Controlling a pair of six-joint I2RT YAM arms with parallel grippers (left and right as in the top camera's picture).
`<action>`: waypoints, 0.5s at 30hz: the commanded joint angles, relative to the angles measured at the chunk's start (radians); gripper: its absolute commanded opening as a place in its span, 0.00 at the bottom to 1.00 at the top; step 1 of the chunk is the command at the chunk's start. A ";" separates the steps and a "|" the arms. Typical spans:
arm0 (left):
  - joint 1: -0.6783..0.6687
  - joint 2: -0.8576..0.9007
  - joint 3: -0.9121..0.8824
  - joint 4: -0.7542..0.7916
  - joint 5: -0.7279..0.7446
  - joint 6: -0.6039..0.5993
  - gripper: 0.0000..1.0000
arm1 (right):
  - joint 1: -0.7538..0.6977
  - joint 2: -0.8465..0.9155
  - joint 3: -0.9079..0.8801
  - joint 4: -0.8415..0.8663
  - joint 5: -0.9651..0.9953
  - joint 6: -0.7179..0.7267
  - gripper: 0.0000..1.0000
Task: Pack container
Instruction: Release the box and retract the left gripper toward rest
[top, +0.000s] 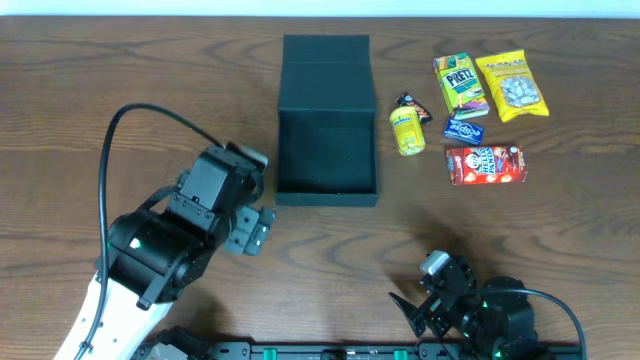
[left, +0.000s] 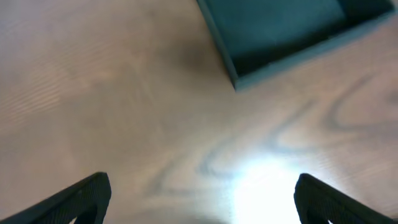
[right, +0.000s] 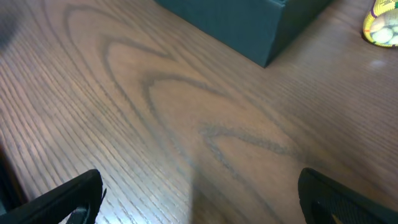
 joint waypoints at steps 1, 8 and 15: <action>0.002 -0.015 0.004 -0.040 0.114 -0.061 0.95 | -0.006 -0.005 -0.005 -0.002 -0.011 -0.013 0.99; 0.002 -0.165 0.004 -0.124 0.146 -0.087 0.95 | -0.006 -0.005 -0.005 -0.002 -0.011 -0.013 0.99; 0.002 -0.298 0.004 -0.135 0.146 -0.087 0.95 | -0.006 -0.005 -0.005 -0.002 0.051 -0.014 0.99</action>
